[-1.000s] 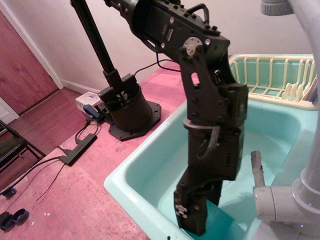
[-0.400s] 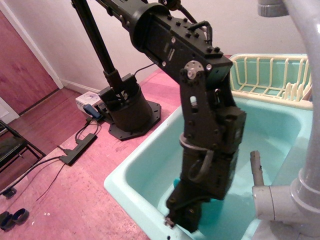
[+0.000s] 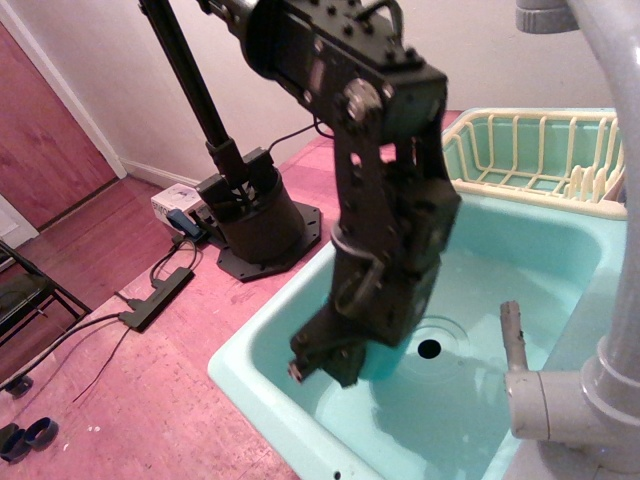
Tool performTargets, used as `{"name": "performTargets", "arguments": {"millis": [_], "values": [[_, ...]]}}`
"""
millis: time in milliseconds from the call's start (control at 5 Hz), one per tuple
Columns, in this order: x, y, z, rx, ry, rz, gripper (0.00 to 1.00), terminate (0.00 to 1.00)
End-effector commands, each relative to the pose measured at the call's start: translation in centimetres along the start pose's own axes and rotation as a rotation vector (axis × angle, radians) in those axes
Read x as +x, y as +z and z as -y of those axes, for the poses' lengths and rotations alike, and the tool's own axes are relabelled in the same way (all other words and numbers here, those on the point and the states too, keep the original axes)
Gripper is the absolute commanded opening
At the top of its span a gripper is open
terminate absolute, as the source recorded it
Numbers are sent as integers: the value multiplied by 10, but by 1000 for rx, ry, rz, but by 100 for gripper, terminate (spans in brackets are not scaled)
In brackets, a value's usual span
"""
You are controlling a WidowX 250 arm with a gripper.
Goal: Flip cup upright
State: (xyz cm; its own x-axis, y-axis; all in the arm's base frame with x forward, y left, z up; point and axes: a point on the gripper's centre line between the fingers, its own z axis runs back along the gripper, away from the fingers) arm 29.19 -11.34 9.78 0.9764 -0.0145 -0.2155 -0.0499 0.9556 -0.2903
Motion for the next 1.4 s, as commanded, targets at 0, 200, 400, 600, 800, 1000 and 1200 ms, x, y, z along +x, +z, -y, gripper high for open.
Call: {"name": "performTargets", "arguments": {"millis": [0, 200, 400, 600, 800, 1000, 1200], "values": [[-11, 19, 0, 58, -19, 41, 0, 0], [-6, 24, -6, 225, -87, 143, 0, 0], [9, 4, -12, 233, -114, 196, 0, 0], [39, -14, -19, 211, -128, 229, 0, 0], [63, -20, -15, 192, -143, 254, 100, 0], [74, -26, -9, 178, -157, 254, 100, 0], [72, -2, -9, 210, -154, 277, 100, 0]]}}
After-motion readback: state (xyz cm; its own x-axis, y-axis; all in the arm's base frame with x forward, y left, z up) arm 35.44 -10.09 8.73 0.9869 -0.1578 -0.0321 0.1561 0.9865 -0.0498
